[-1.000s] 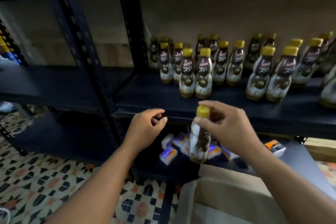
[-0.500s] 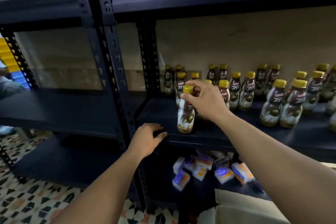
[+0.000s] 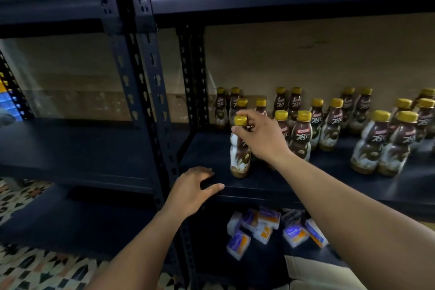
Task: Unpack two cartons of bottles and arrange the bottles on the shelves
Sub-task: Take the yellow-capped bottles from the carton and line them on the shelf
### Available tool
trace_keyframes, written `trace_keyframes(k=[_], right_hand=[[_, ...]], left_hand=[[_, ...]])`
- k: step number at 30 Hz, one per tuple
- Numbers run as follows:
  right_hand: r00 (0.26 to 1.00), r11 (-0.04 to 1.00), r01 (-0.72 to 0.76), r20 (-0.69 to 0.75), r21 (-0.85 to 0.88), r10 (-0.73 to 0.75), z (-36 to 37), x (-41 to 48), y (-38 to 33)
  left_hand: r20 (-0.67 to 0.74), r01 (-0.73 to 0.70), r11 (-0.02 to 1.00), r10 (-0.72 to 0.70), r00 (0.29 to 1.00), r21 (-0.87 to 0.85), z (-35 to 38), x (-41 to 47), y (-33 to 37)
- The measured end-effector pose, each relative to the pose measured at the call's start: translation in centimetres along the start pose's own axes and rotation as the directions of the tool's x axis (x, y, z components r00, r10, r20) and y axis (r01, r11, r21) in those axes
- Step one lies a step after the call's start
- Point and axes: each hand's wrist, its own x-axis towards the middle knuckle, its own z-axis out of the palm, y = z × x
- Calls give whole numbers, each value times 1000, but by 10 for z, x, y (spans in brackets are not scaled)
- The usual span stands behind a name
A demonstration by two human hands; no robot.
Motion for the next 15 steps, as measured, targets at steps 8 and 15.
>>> trace_keyframes(k=[8, 15], right_hand=[[1000, 1000, -1, 16, -3, 1, 9, 12, 8], [1000, 999, -13, 21, 37, 12, 14, 19, 7]], left_hand=[[-22, -21, 1000, 21, 1000, -13, 5, -1, -5], [-17, -9, 1000, 8, 1000, -24, 2, -2, -3]])
